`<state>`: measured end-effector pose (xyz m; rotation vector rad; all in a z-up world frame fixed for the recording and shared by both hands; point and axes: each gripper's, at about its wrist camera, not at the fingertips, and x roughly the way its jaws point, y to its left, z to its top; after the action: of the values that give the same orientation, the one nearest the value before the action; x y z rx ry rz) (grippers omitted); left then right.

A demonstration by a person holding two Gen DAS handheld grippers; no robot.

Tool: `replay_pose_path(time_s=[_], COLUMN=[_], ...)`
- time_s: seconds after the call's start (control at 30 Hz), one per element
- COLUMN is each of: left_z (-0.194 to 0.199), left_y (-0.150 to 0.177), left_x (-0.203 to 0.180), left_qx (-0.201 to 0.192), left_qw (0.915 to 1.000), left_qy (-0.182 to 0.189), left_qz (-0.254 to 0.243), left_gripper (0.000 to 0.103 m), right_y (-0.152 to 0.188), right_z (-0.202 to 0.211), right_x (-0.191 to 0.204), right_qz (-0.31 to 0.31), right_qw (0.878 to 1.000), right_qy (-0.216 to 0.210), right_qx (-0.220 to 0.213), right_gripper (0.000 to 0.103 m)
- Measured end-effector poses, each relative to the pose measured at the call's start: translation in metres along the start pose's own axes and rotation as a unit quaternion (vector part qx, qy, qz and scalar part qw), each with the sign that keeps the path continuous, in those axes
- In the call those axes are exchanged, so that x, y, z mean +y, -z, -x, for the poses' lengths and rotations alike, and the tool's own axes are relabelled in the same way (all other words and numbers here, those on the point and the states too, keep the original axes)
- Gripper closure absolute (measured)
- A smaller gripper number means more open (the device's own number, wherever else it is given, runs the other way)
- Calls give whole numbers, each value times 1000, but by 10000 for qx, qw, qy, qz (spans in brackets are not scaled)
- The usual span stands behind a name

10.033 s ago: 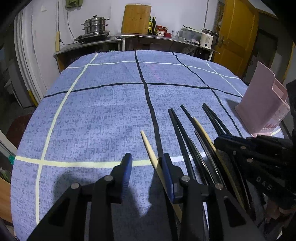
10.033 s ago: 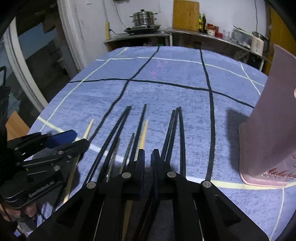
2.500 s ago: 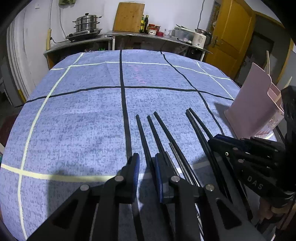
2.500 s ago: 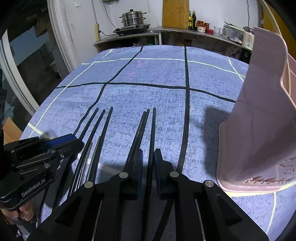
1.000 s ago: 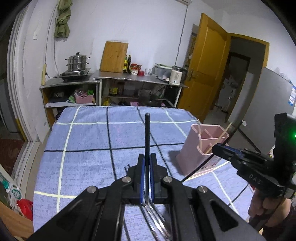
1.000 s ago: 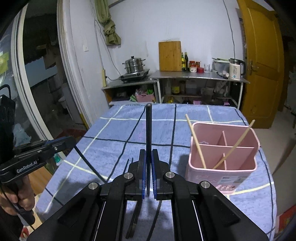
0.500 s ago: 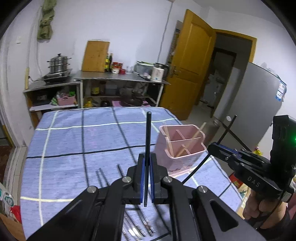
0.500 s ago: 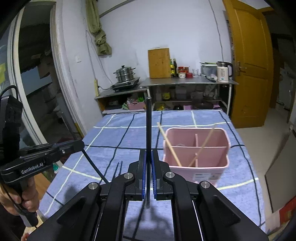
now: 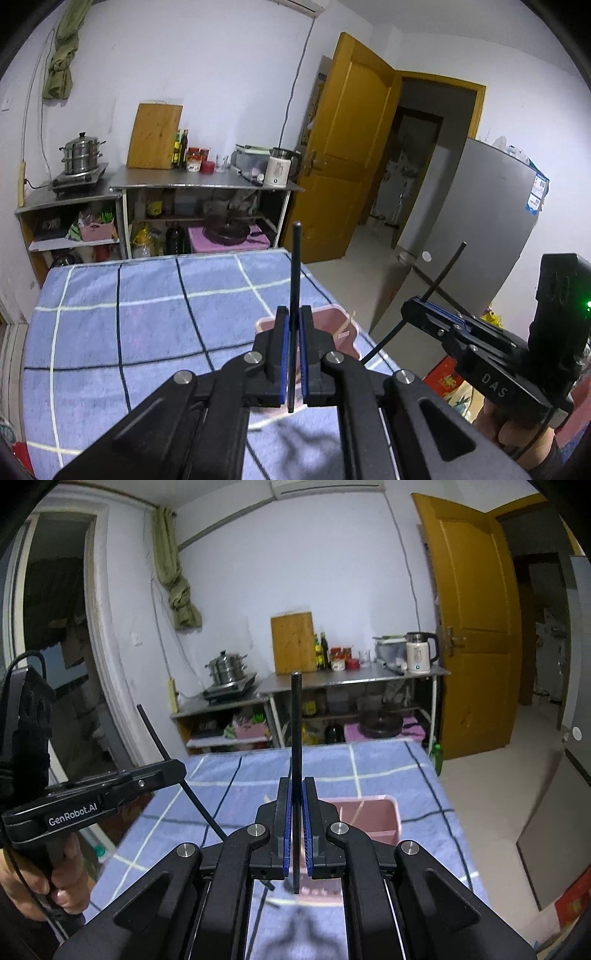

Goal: Organize utensils
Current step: 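Carry the black chopstick into the pink holder and open the right tool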

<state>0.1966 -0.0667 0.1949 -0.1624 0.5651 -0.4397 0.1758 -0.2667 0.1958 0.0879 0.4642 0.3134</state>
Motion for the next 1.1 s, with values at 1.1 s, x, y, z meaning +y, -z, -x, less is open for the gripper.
replay_pose_path(time_s=[1.1], left_z=[-91], left_y=[30], left_x=[23], left_qx=[475], left_qw=[9988], left_qy=[-38], left_qz=[138], left_gripper=[98], right_y=[42], right_z=[-94], right_x=[-40], right_qz=[-216], right_qw=[9970], right_qy=[284], right_qx=[693], right_gripper=[97])
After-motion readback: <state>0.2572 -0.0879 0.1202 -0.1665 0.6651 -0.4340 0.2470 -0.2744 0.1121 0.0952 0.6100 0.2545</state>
